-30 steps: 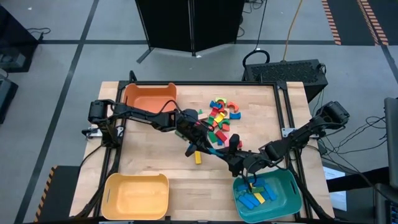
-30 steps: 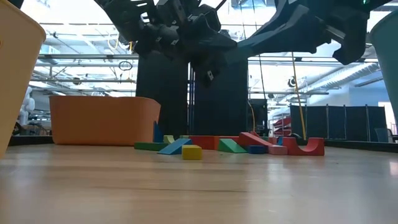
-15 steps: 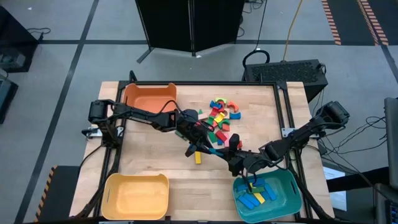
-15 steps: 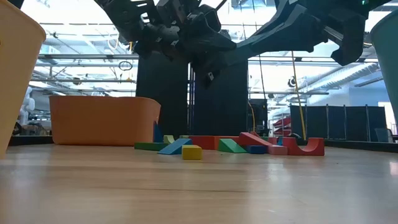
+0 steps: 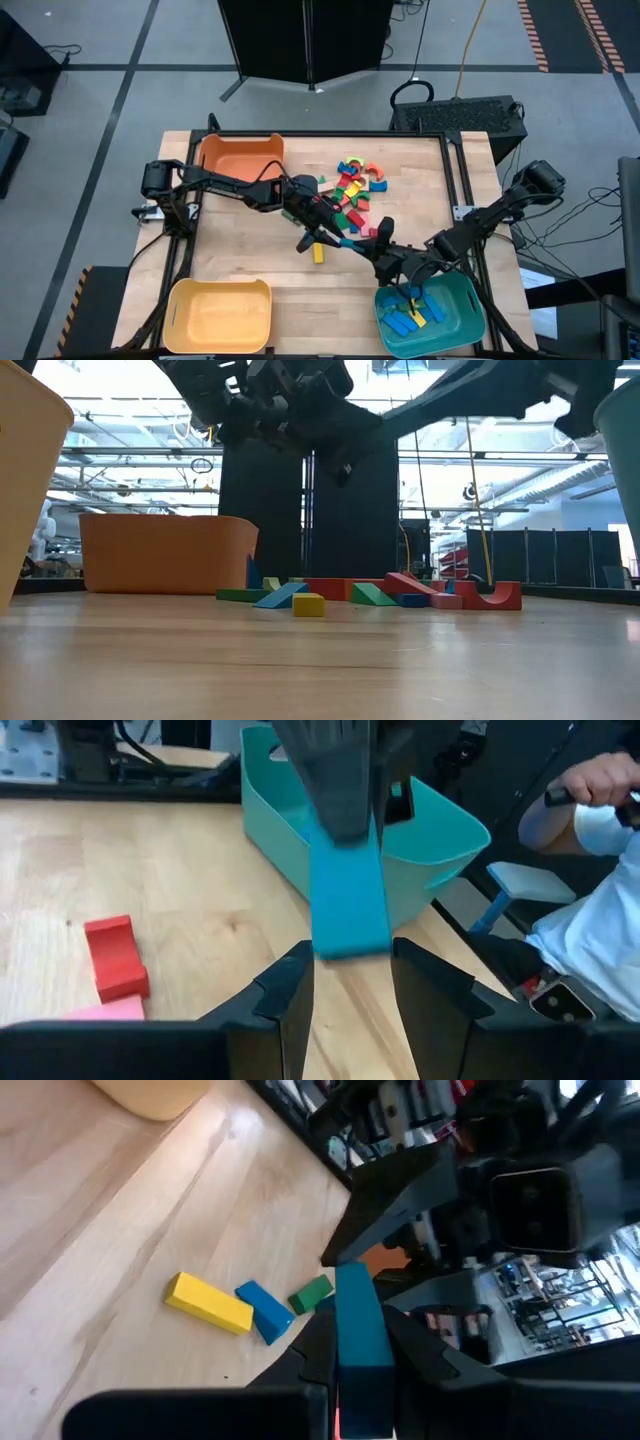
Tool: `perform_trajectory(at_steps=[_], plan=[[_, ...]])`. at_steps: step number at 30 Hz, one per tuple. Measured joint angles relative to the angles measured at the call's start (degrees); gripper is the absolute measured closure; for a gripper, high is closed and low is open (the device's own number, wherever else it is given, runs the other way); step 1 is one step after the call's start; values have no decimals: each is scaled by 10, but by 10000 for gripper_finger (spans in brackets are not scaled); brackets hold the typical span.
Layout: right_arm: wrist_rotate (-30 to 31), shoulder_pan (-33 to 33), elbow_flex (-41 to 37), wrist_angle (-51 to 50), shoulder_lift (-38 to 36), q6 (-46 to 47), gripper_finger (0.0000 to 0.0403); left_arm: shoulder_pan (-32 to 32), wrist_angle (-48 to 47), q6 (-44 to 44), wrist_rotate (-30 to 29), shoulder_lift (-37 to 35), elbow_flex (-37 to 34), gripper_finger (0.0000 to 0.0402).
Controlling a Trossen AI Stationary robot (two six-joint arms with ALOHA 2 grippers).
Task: Sort blocks by size
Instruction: Put the blue rectangular block into the blue bin
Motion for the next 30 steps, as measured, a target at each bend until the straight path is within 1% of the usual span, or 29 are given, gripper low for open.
perform_trajectory(at_steps=[5, 10, 13, 17, 18, 20, 23, 25, 26, 30], plan=[[10, 11, 1, 2, -13, 13, 363, -4, 10, -11, -1, 2, -2, 264], [21, 29, 1, 1, -35, 13, 363, -3, 3, -15, 0, -6, -2, 227], [36, 47, 1, -11, -50, 19, 363, 3, -12, -14, -1, -22, -1, 215], [40, 74, 1, -40, -82, 63, 363, 6, -41, 13, -10, -46, -1, 212], [40, 82, 1, -53, -92, 81, 362, 5, -46, 18, -19, -54, -1, 212], [37, 95, 1, -71, -113, 124, 361, -4, -55, 36, -55, -70, -1, 212], [36, 116, 1, -118, -142, 196, 360, -25, -78, 73, -142, -83, -1, 212], [34, 129, 1, -149, -161, 250, 359, -38, -83, 89, -185, -83, -1, 212], [26, 135, 1, -165, -171, 276, 359, -44, -83, 91, -194, -83, -1, 212], [-37, 152, 1, -221, -202, 377, 358, -64, -79, 95, -219, -82, -6, 212]])
